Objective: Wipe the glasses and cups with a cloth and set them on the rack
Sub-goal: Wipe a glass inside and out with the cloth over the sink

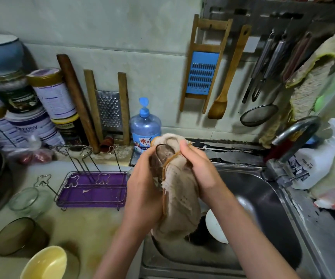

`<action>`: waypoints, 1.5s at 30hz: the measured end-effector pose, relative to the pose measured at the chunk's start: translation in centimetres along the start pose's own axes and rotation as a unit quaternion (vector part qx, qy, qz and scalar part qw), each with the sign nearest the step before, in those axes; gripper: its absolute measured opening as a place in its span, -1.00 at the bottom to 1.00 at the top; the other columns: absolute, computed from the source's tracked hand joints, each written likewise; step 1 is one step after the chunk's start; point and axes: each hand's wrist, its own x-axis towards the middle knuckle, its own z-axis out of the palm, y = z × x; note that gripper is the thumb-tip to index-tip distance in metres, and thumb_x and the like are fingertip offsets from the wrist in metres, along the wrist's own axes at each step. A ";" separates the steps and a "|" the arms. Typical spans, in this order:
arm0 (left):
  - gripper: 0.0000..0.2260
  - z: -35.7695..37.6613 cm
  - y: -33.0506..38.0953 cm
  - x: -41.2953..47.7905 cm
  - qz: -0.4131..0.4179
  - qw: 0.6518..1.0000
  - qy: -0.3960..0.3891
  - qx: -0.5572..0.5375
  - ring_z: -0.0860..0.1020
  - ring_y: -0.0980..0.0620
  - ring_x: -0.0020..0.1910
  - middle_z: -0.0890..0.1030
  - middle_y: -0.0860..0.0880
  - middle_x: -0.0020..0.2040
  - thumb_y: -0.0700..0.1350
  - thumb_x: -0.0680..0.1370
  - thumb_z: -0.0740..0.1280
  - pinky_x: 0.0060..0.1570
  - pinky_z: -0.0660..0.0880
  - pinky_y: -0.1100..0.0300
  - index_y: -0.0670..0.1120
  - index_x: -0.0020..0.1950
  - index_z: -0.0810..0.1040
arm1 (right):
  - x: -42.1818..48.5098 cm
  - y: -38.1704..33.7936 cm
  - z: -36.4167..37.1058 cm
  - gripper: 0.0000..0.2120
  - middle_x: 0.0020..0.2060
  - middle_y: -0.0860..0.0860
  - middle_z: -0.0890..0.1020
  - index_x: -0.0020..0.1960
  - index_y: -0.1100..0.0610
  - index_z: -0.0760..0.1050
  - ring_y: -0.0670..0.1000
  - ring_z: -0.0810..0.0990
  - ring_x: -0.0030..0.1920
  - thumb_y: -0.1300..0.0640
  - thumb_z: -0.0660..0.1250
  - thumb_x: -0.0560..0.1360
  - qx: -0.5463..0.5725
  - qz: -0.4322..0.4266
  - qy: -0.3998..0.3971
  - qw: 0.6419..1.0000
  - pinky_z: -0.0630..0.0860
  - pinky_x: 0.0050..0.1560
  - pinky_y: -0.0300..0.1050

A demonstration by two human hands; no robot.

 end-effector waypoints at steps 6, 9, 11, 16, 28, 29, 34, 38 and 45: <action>-0.52 0.5 -0.7 0.6 -0.162 0.977 0.113 -0.085 0.59 0.21 -0.04 0.64 0.08 0.03 0.01 0.33 0.43 -0.01 0.49 0.24 -0.04 0.22 0.46 | -0.2 4.1 3.8 -0.51 0.09 0.14 0.67 0.20 0.20 0.56 0.11 0.60 0.19 -0.18 0.17 0.58 0.165 -0.006 0.109 0.980 0.43 0.33 0.03; -0.37 0.2 -1.2 1.4 -0.226 0.944 0.147 -0.193 0.61 0.10 -0.13 0.63 -0.02 -0.04 0.13 0.20 0.44 -0.07 0.53 0.21 -0.21 0.14 0.48 | -0.2 6.3 4.9 -0.58 -0.04 0.04 0.65 0.07 0.11 0.52 0.04 0.61 0.03 -0.22 0.16 0.54 0.056 -0.102 0.066 0.991 0.49 0.14 -0.03; -0.30 0.2 -1.0 1.9 -0.256 0.910 0.161 -0.283 0.62 0.07 -0.18 0.63 -0.08 -0.10 0.06 0.17 0.56 -0.15 0.53 0.28 -0.32 0.14 0.49 | 0.0 7.5 5.4 -0.59 -0.21 0.01 0.57 -0.06 0.10 0.48 0.00 0.53 -0.17 -0.26 0.18 0.54 0.011 -0.109 0.089 0.990 0.46 -0.06 -0.09; -0.54 0.6 -0.6 1.1 -0.265 0.895 0.148 -0.328 0.67 0.06 -0.03 0.71 -0.07 -0.04 0.07 0.31 0.49 -0.06 0.57 0.26 -0.16 0.10 0.60 | 1.3 5.7 5.3 -0.54 -0.05 0.27 0.64 0.00 0.26 0.63 0.22 0.64 0.03 -0.08 0.13 0.60 0.295 0.061 0.114 0.947 0.55 0.12 0.04; -0.42 -1.6 -5.8 2.6 -0.192 0.937 0.076 -0.282 0.59 0.08 0.12 0.61 -0.08 0.12 0.05 0.23 0.51 0.16 0.49 0.21 -0.04 0.17 0.39 | 1.6 4.5 6.3 -0.50 0.03 0.28 0.65 0.12 0.34 0.60 0.19 0.66 0.03 -0.05 0.09 0.60 0.334 0.219 0.126 0.908 0.51 0.22 0.09; -0.42 -1.8 -6.3 2.7 -0.184 0.942 0.073 -0.271 0.58 0.05 0.14 0.61 -0.09 0.14 0.05 0.24 0.52 0.18 0.48 0.17 -0.03 0.17 0.38 | 1.6 4.3 6.3 -0.49 -0.10 0.26 0.68 -0.01 0.34 0.64 0.17 0.69 -0.11 -0.05 0.10 0.60 0.325 0.224 0.126 0.910 0.59 0.07 0.05; -0.42 -3.1 -7.5 2.6 -0.150 0.964 0.082 -0.202 0.58 0.06 0.17 0.61 -0.05 0.12 0.08 0.22 0.55 0.24 0.47 0.11 0.02 0.15 0.40 | 1.0 4.1 6.2 -0.70 -0.26 0.12 0.62 -0.10 0.20 0.61 0.09 0.61 -0.25 -0.03 0.28 0.50 0.261 0.253 0.120 0.924 0.59 0.03 0.01; -0.45 -4.3 -7.4 2.3 -0.160 0.962 0.103 -0.196 0.61 0.11 0.10 0.62 0.00 0.09 0.10 0.22 0.56 0.10 0.52 0.25 0.09 0.11 0.42 | 0.4 4.7 6.3 -0.71 -0.22 0.17 0.64 0.04 0.25 0.60 0.10 0.59 -0.22 0.04 0.24 0.56 0.196 0.244 0.103 0.944 0.54 0.05 0.03; -0.41 -7.4 -6.9 2.0 -0.266 0.935 0.139 -0.190 0.66 0.11 -0.08 0.68 -0.01 -0.05 0.27 0.27 0.51 0.00 0.62 0.10 -0.08 0.13 0.55 | -0.6 5.7 6.5 -0.73 -0.14 0.20 0.67 0.05 0.27 0.59 0.12 0.65 -0.19 0.11 0.21 0.56 0.174 0.233 0.082 0.953 0.62 -0.14 -0.08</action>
